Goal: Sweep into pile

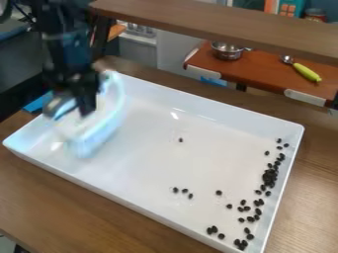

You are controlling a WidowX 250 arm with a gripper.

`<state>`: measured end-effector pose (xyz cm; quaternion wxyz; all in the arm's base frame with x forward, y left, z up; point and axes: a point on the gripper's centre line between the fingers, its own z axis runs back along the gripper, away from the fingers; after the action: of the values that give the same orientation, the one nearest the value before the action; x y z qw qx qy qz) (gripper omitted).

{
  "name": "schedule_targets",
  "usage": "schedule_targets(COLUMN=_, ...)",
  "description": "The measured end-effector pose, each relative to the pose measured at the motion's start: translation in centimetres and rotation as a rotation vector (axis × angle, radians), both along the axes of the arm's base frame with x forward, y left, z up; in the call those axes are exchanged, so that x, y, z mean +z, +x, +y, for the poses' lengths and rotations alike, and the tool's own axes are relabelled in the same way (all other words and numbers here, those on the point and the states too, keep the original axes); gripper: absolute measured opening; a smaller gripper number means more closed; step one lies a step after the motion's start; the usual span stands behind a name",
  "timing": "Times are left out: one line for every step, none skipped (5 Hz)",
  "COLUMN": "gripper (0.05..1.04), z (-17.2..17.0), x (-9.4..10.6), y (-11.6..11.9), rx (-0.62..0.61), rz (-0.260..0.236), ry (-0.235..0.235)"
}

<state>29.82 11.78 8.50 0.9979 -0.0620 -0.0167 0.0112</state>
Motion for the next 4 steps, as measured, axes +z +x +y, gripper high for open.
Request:
schedule_targets(gripper=0.486, z=-2.7, x=-1.3, y=-1.3, rx=-0.057, rz=0.010, ry=-0.017)
schedule_targets(gripper=0.486, z=-5.3, x=-1.7, y=-1.6, rx=-0.080, rz=-0.006, ry=0.000)
schedule_targets(gripper=0.486, z=-8.4, x=-1.8, y=-1.8, rx=-0.067, rz=-0.003, ry=-0.023)
schedule_targets(gripper=0.486, z=-12.2, x=-2.0, y=-2.2, rx=-0.067, rz=0.003, ry=-0.059)
